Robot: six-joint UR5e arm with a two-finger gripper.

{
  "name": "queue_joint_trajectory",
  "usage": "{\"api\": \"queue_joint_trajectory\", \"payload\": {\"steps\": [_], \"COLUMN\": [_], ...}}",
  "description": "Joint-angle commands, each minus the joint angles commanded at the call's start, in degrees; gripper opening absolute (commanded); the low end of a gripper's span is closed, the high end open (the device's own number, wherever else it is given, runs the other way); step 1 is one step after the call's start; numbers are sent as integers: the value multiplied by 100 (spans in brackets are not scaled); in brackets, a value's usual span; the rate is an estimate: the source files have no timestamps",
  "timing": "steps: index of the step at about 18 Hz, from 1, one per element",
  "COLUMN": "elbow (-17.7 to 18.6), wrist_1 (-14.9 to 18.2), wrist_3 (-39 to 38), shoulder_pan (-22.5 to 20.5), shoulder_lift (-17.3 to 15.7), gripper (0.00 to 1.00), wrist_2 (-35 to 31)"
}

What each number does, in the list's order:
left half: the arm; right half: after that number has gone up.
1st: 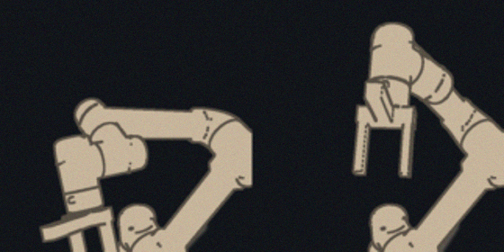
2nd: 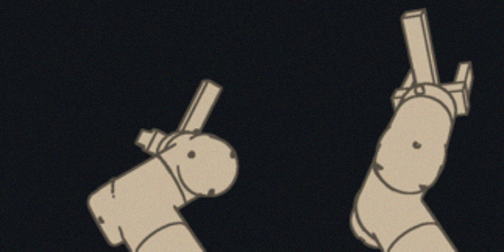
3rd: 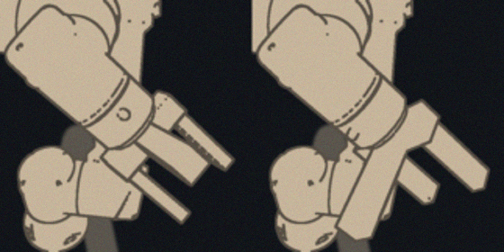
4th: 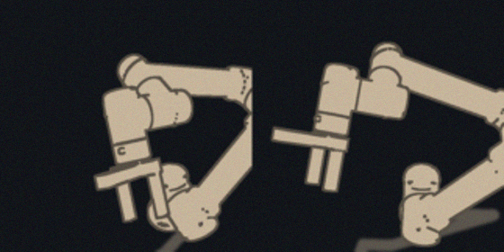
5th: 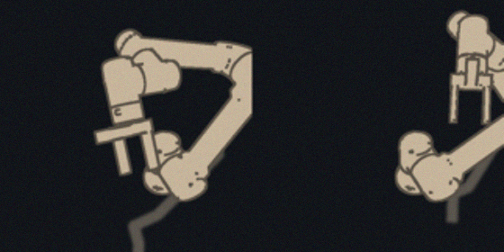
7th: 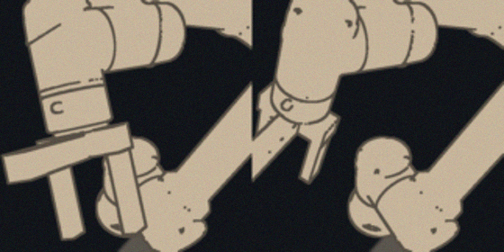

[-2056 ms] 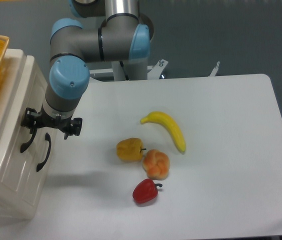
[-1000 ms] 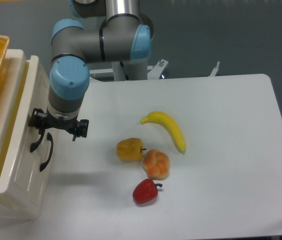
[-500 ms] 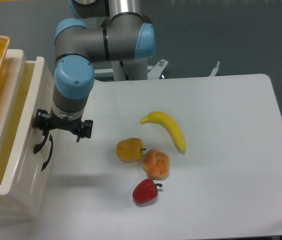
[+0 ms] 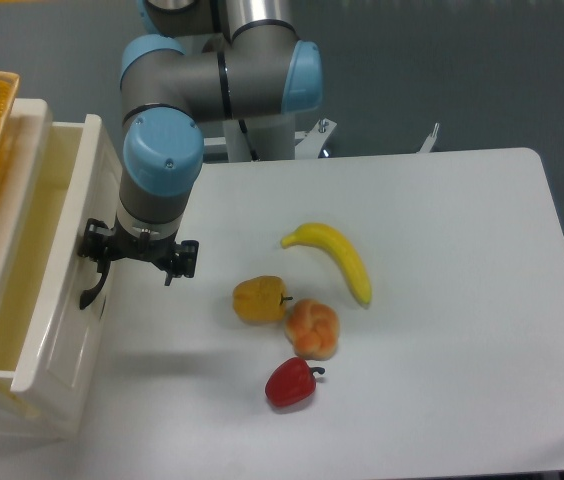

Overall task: Slide open the top white drawer
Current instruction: 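Pull the handle away from the cabinet, sliding the top drawer out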

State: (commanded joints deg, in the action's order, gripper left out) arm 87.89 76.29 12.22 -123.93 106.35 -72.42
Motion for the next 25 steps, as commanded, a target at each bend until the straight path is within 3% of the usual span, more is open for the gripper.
{"api": "queue_joint_trajectory", "payload": {"steps": [13,25], "elbow": [-79,-114], "wrist_1": [9,26], "wrist_3": [97,378], "shoulder_pan": [-62,-422], "shoulder_lift": [18,0], "gripper": [100,100], "wrist_2": [-290,-360]}}
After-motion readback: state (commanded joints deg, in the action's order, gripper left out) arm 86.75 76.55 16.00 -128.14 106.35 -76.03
